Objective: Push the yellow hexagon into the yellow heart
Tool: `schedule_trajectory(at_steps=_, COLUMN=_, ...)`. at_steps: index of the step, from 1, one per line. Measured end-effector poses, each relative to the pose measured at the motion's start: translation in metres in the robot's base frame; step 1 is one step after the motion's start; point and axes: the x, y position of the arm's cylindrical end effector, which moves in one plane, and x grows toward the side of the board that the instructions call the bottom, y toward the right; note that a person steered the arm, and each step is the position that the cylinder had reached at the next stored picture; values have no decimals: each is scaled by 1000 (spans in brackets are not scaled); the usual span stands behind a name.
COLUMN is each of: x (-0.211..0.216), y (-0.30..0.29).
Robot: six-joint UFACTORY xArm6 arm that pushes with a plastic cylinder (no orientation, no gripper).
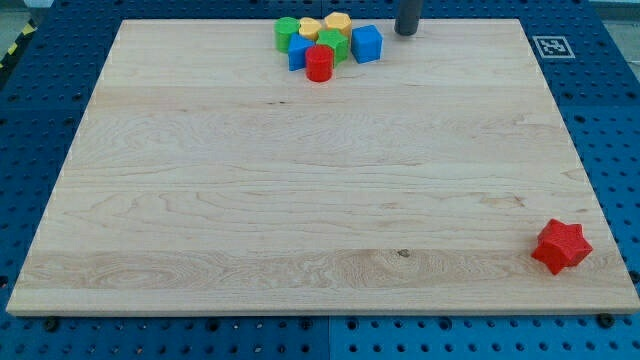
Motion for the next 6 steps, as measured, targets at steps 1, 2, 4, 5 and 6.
schedule_trajectory(at_steps=1, x=-8, y=-18)
schedule_trajectory(at_steps=2, x=-19, y=-49)
schedule_trajectory(at_steps=4, x=-20, y=-101)
schedule_trajectory(at_steps=5, x=-20, y=-117)
schedule_trajectory(at_steps=6, x=-20, y=-119)
